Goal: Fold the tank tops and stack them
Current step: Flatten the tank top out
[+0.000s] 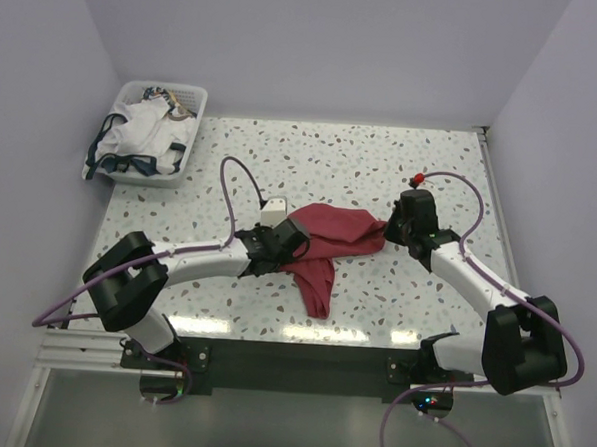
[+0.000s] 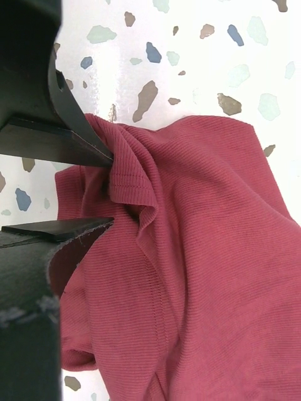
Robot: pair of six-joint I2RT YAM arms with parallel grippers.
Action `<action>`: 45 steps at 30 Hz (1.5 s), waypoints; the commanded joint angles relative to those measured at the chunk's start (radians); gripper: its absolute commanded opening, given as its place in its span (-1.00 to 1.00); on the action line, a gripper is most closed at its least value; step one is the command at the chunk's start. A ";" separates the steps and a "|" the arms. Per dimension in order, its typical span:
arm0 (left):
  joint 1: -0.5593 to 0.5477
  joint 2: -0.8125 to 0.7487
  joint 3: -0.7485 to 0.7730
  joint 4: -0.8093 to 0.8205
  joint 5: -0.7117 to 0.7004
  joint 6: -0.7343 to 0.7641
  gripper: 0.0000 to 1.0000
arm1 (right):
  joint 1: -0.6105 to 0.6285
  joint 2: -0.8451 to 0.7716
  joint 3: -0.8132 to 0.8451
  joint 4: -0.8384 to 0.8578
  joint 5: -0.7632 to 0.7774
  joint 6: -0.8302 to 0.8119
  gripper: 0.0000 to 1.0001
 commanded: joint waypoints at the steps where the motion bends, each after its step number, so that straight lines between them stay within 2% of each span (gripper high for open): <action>1: 0.007 -0.019 0.044 -0.004 -0.050 0.016 -0.14 | 0.006 0.008 0.006 0.037 0.015 0.003 -1.00; 16: 0.048 0.039 0.056 0.018 -0.020 0.050 -0.14 | 0.007 0.034 -0.002 0.054 0.012 0.003 -1.00; 32: 0.067 0.114 0.052 0.041 -0.063 0.061 -0.22 | 0.006 0.045 0.009 0.053 0.013 -0.003 -1.00; 42: 0.119 0.024 0.047 0.030 -0.072 0.105 -0.72 | 0.007 0.037 0.033 0.028 0.042 -0.007 -1.00; 45: 0.133 -0.024 0.044 0.022 -0.066 0.119 -0.78 | 0.006 0.038 0.048 0.017 0.050 -0.008 -1.00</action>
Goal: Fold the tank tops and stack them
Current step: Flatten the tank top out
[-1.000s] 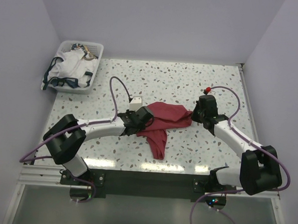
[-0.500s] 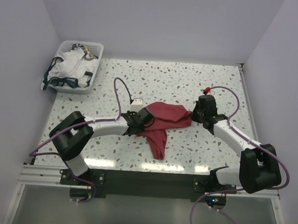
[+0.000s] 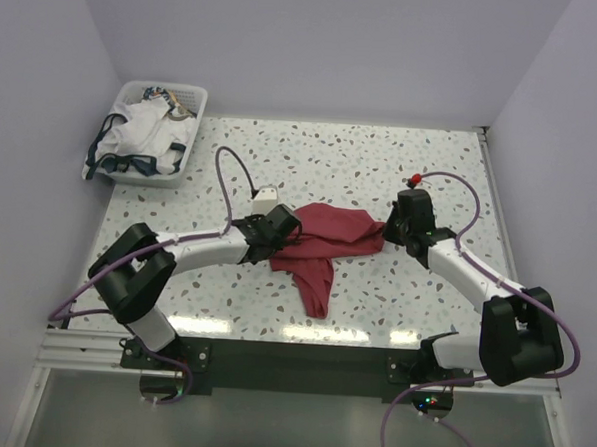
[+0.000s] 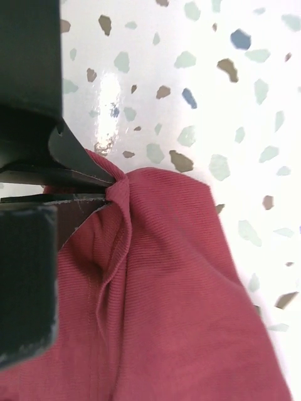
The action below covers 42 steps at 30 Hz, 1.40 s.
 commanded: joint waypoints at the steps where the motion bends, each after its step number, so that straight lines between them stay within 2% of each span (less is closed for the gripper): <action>1: 0.021 -0.098 0.017 0.007 -0.039 0.034 -0.80 | 0.005 -0.007 0.050 -0.008 0.041 -0.005 -1.00; 13: 0.114 -0.334 0.023 -0.024 0.055 0.074 -0.90 | -0.009 -0.002 0.186 -0.113 0.107 -0.025 -1.00; 22: 0.225 -0.487 0.101 -0.018 0.194 0.108 -0.95 | -0.051 0.007 0.416 -0.231 0.135 -0.051 -1.00; 27: 0.332 -0.521 0.161 -0.014 0.265 0.137 -1.00 | -0.087 0.013 0.536 -0.288 0.121 -0.052 -1.00; 33: 0.463 -0.483 0.391 -0.016 0.325 0.176 -1.00 | -0.108 0.015 0.775 -0.380 0.127 -0.051 -1.00; 40: 0.472 -0.415 0.783 -0.031 0.365 0.254 -1.00 | -0.114 -0.045 1.060 -0.423 0.113 -0.061 -1.00; 42: 0.472 -0.404 0.831 -0.033 0.401 0.266 -1.00 | -0.114 -0.063 1.095 -0.436 0.127 -0.071 -1.00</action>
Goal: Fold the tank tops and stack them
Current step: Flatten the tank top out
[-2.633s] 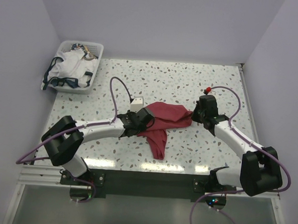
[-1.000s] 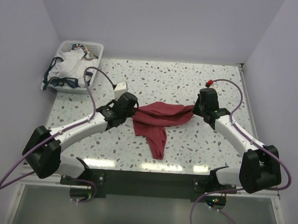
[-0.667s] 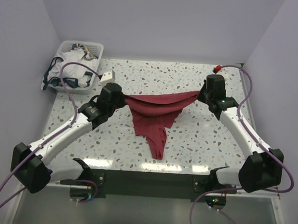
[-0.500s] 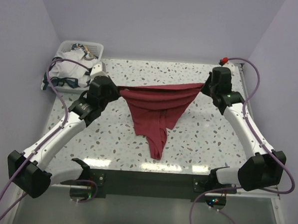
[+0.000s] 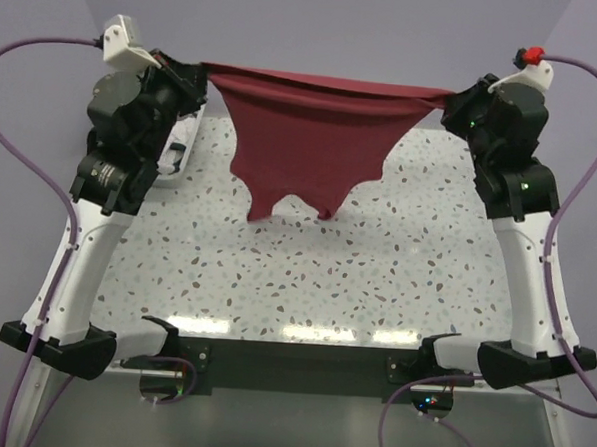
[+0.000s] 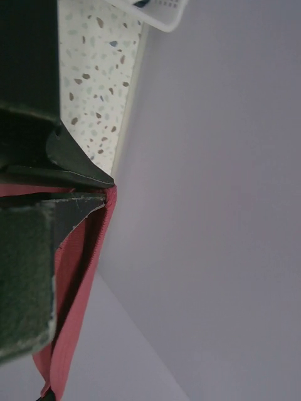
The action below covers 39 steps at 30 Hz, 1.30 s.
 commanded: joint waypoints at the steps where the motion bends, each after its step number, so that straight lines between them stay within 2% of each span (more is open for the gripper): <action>1: 0.010 0.003 0.131 0.011 0.049 0.064 -1.00 | -0.012 -0.088 0.086 -0.035 0.038 -0.037 -1.00; 10: 0.010 -0.143 0.058 -0.044 0.137 0.062 -1.00 | -0.012 -0.322 -0.112 -0.055 0.005 -0.015 -1.00; 15: 0.010 -0.182 0.079 -0.058 0.138 0.059 -1.00 | -0.012 -0.336 -0.057 -0.063 -0.017 -0.017 -1.00; 21: 0.010 -0.070 0.136 -0.035 0.153 0.046 -1.00 | -0.012 -0.224 0.027 -0.023 -0.044 -0.029 -1.00; 24: 0.013 0.022 0.137 0.011 0.161 0.044 -1.00 | -0.012 -0.118 0.049 0.014 -0.083 -0.037 -1.00; 32: 0.091 0.340 0.209 0.172 0.285 0.027 -1.00 | -0.012 0.265 0.190 0.140 -0.159 -0.073 -1.00; 35: 0.129 0.510 0.376 0.194 0.380 0.012 -1.00 | -0.012 0.370 0.338 0.169 -0.185 -0.075 -1.00; 36: 0.132 0.556 0.526 0.156 0.406 0.019 -1.00 | -0.012 0.435 0.390 0.157 -0.184 -0.078 -1.00; 37: 0.132 0.640 0.608 0.133 0.413 0.029 -1.00 | -0.010 0.475 0.516 0.135 -0.178 -0.087 -1.00; 39: 0.134 0.703 0.822 0.079 0.443 0.052 -1.00 | -0.010 0.549 0.636 0.074 -0.175 -0.096 -1.00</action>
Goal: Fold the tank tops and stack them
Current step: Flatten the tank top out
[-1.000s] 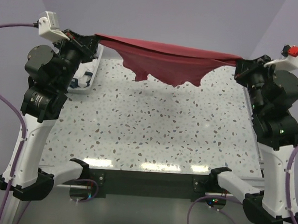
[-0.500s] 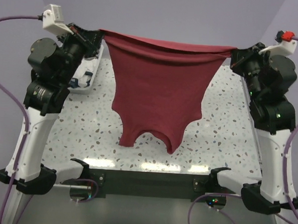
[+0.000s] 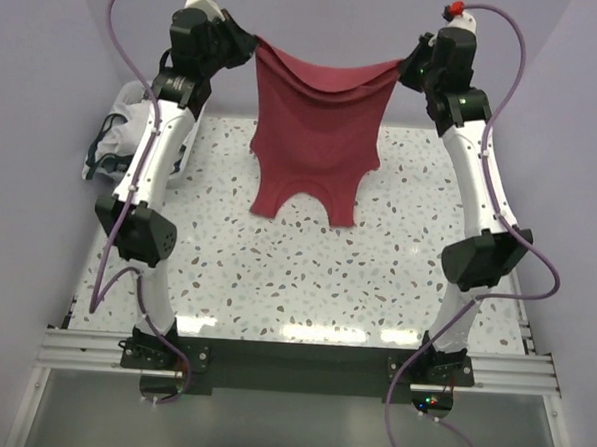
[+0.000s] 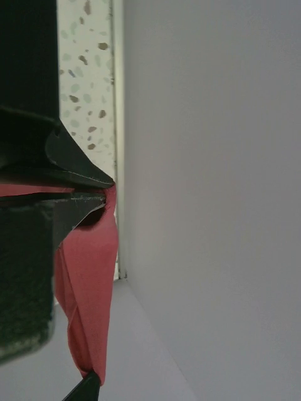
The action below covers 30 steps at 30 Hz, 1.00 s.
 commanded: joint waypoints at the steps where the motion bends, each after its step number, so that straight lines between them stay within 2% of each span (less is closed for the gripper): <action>1: 0.015 0.041 0.330 0.038 0.099 0.031 -1.00 | -0.007 0.016 0.296 0.015 -0.008 -0.038 -1.00; 2: 0.027 0.035 0.338 0.047 0.108 0.028 -1.00 | -0.006 0.017 0.315 0.012 0.007 -0.041 -1.00; 6: 0.052 -0.081 0.100 0.134 0.120 0.019 -1.00 | -0.006 -0.051 0.239 0.033 0.027 -0.047 -1.00; 8: 0.055 -0.141 0.016 0.136 0.125 0.019 -1.00 | -0.006 -0.133 0.079 0.066 0.026 -0.044 -1.00; 11: 0.055 -0.255 -0.223 0.188 0.151 -0.004 -1.00 | -0.006 -0.268 -0.213 0.127 0.032 -0.027 -1.00; 12: 0.055 -0.290 -0.374 0.232 0.161 -0.013 -1.00 | -0.006 -0.311 -0.296 0.135 0.039 -0.020 -1.00; 13: 0.055 -0.360 -0.454 0.251 0.169 -0.021 -1.00 | -0.006 -0.349 -0.472 0.154 0.040 0.000 -1.00; 14: 0.055 -0.397 -0.540 0.272 0.178 -0.046 -1.00 | -0.006 -0.433 -0.566 0.165 0.038 0.014 -1.00; 15: 0.053 -0.436 -0.728 0.312 0.191 -0.063 -1.00 | -0.006 -0.473 -0.661 0.179 0.032 0.053 -1.00; 16: 0.050 -0.520 -0.830 0.361 0.203 -0.080 -1.00 | -0.006 -0.510 -0.850 0.191 0.017 0.074 -1.00; 17: 0.046 -0.555 -0.930 0.387 0.212 -0.111 -1.00 | -0.006 -0.551 -0.942 0.201 0.009 0.091 -1.00; 18: 0.040 -0.592 -1.116 0.406 0.223 -0.122 -1.00 | -0.006 -0.616 -1.028 0.208 -0.003 0.107 -1.00; 19: 0.021 -0.662 -1.207 0.418 0.229 -0.131 -1.00 | -0.006 -0.650 -1.185 0.211 -0.020 0.139 -1.00; 20: 0.009 -0.699 -1.298 0.434 0.227 -0.133 -1.00 | -0.004 -0.679 -1.258 0.211 -0.039 0.158 -1.00; 21: -0.009 -0.764 -1.451 0.429 0.203 -0.140 -1.00 | -0.004 -0.738 -1.389 0.222 -0.071 0.179 -1.00; 24: -0.025 -0.842 -1.687 0.432 0.208 -0.151 -1.00 | -0.006 -0.834 -1.542 0.208 -0.091 0.222 -1.00; 27: -0.043 -0.917 -1.833 0.405 0.204 -0.166 -1.00 | -0.006 -0.889 -1.682 0.187 -0.108 0.267 -1.00; 30: -0.054 -0.990 -1.904 0.353 0.212 -0.188 -1.00 | -0.006 -0.958 -1.770 0.152 -0.148 0.307 -0.96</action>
